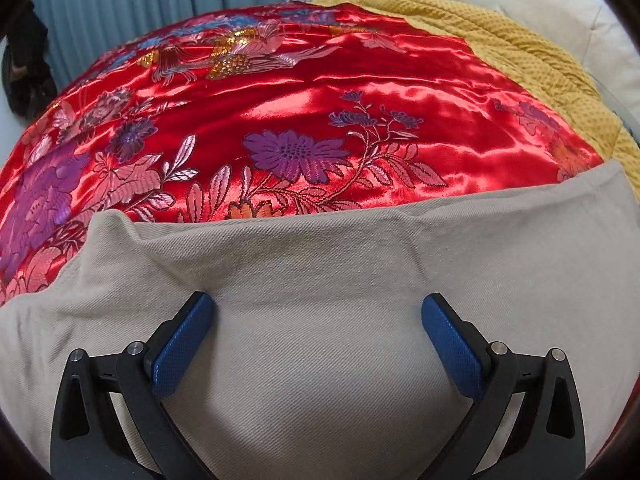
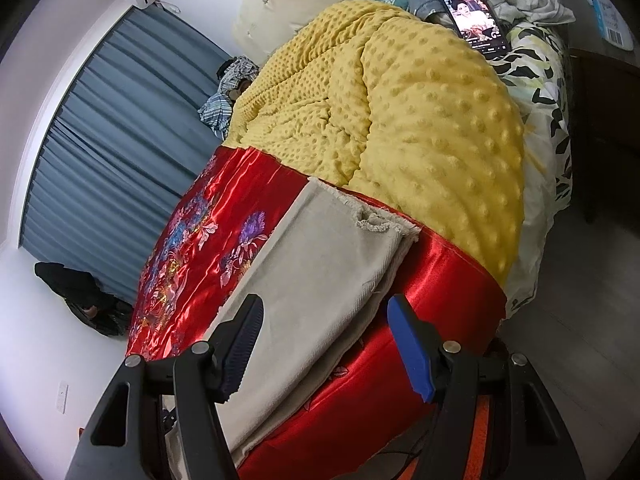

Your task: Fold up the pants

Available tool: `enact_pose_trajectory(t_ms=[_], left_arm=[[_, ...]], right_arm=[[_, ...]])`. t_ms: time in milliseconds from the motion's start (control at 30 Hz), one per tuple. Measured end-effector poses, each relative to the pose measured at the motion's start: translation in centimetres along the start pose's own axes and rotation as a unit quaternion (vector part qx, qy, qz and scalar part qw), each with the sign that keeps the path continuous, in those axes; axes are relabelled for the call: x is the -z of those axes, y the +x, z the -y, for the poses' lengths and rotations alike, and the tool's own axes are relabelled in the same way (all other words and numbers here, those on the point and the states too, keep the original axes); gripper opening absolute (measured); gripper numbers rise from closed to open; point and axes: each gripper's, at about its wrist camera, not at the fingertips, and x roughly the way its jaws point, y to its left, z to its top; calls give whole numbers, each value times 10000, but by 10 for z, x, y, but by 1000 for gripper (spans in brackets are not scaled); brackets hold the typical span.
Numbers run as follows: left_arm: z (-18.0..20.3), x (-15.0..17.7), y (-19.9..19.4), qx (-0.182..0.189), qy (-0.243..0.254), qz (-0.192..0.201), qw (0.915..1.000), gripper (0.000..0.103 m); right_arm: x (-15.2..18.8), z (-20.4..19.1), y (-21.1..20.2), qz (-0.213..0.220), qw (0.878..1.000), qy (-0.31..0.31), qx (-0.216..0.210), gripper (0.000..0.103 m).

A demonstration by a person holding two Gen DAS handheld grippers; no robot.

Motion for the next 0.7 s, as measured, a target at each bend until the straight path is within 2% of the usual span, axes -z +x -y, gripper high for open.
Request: enact_pose_trajectory(t_ms=[433,700], left_arm=[[0,0,0,0,0,-2,10000,103],[0,0,0,2,-1,-3,10000,103]], right_arm=[[1,7,-6,60,9999,104,67,65],[2,-2,-4,73,9999,-88,52,65]])
